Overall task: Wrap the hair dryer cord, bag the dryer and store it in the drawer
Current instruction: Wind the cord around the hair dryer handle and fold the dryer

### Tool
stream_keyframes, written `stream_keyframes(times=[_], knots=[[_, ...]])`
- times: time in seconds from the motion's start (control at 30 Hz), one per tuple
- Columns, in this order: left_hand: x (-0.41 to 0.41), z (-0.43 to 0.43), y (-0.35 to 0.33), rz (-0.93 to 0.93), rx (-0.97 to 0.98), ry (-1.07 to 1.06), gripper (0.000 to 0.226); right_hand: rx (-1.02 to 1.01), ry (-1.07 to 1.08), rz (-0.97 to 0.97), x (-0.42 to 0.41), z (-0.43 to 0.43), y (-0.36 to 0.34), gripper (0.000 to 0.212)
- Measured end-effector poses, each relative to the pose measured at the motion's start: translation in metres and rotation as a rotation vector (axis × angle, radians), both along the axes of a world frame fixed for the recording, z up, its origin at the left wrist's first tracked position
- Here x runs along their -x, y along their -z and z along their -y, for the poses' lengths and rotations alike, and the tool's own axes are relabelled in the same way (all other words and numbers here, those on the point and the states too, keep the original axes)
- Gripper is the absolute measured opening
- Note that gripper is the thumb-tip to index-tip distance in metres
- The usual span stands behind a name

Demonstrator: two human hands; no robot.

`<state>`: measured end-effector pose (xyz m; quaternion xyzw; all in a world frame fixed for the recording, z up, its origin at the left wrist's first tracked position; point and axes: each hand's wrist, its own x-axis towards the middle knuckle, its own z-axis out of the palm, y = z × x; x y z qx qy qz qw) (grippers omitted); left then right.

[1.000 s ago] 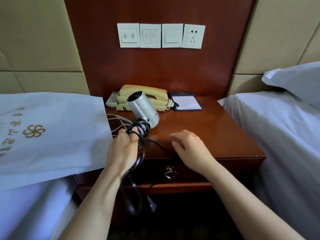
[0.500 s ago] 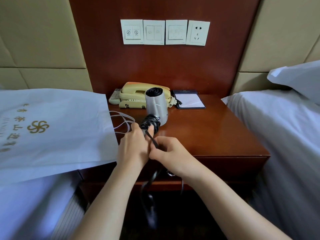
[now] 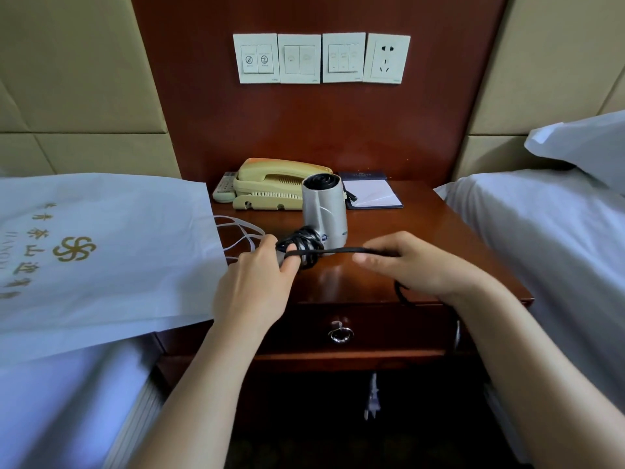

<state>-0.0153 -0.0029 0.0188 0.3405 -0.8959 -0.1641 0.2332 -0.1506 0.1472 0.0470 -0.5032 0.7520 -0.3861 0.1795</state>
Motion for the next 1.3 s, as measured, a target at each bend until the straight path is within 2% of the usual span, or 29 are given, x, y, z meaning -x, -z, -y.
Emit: stream_keyframes(times=[0.27,0.37,0.43,0.5,0.57,0.63,0.77,0.87,1.0,1.07,1.13,1.2,1.3], knots=[[-0.003,0.013,-0.003,-0.008,-0.095,0.006,0.041,0.122,-0.080,0.087,-0.013,-0.009,-0.006,0.047],[-0.006,0.017,-0.002,-0.005,-0.098,0.001,0.040,0.183,-0.008,0.062,-0.019,-0.006,-0.009,0.050],[-0.008,0.019,-0.002,-0.004,-0.107,0.010,0.039,0.210,0.108,-0.107,-0.018,-0.005,-0.009,0.050],[-0.009,0.020,-0.001,-0.005,-0.120,0.019,0.036,0.203,0.253,-0.391,-0.017,-0.006,-0.011,0.048],[-0.009,0.020,0.000,-0.011,-0.130,0.040,0.031,0.205,0.318,-0.510,-0.015,-0.010,-0.017,0.041],[-0.009,0.021,0.000,-0.025,-0.154,0.071,0.024,0.164,0.236,-0.432,-0.012,-0.018,-0.023,0.037],[-0.008,0.020,0.004,-0.114,-0.344,0.151,0.027,0.119,-0.094,-0.026,-0.019,-0.024,-0.021,0.037],[-0.006,0.015,0.003,-0.126,-0.401,0.209,0.031,0.217,-0.008,0.093,-0.012,-0.022,-0.013,0.046],[-0.006,0.003,-0.004,-0.065,-0.396,0.319,0.034,0.361,0.212,0.074,0.000,-0.022,-0.008,0.050],[-0.005,-0.006,-0.007,0.006,-0.443,0.365,0.038,0.385,0.329,-0.074,0.007,-0.023,-0.006,0.053],[-0.002,-0.017,-0.008,0.108,-0.519,0.433,0.041,0.343,0.423,-0.293,0.018,-0.028,-0.007,0.064],[0.004,-0.025,-0.008,0.202,-0.590,0.499,0.036,0.314,0.508,-0.443,0.027,-0.037,-0.013,0.059],[0.008,-0.028,-0.012,0.268,-0.739,0.546,0.039,0.277,0.528,-0.548,0.032,-0.049,-0.018,0.052]])
